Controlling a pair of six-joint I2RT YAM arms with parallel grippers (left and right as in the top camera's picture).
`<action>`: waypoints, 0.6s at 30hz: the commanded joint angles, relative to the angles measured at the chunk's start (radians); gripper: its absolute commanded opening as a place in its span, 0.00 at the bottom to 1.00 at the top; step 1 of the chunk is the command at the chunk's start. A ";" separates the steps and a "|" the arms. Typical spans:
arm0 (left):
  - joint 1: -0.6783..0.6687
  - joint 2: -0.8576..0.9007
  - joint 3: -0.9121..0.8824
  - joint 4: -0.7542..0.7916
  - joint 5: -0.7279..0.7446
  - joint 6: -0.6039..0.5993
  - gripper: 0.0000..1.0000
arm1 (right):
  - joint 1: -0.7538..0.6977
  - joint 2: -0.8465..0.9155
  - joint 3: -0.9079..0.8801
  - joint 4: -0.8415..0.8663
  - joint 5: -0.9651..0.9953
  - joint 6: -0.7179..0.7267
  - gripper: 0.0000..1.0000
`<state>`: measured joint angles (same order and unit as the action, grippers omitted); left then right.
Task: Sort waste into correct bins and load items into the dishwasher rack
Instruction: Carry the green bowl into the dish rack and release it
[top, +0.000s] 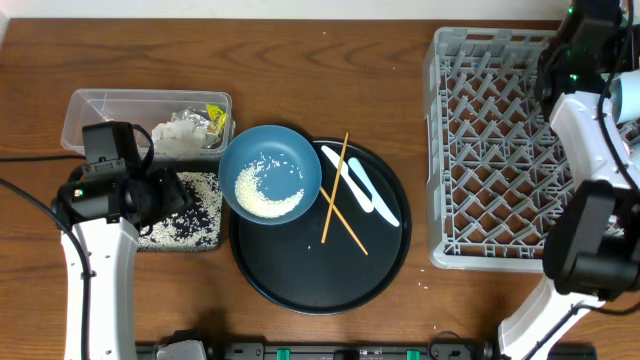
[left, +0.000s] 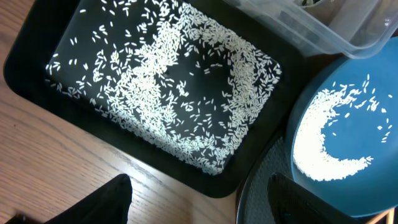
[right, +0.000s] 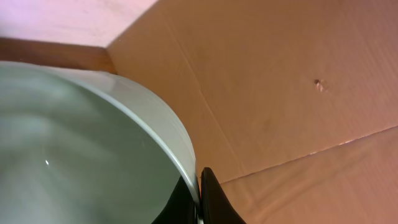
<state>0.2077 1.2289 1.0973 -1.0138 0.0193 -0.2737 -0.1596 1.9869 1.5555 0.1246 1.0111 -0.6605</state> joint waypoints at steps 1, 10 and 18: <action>0.003 0.002 0.004 -0.003 -0.005 -0.010 0.71 | -0.014 0.033 0.000 0.032 0.047 -0.046 0.01; 0.002 0.002 0.004 -0.002 -0.005 -0.017 0.71 | -0.024 0.115 0.000 0.069 0.035 -0.082 0.01; 0.002 0.002 0.004 -0.002 -0.005 -0.017 0.72 | -0.021 0.152 0.000 0.054 0.035 -0.080 0.01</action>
<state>0.2077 1.2289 1.0973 -1.0138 0.0193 -0.2848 -0.1791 2.1258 1.5551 0.1787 1.0317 -0.7361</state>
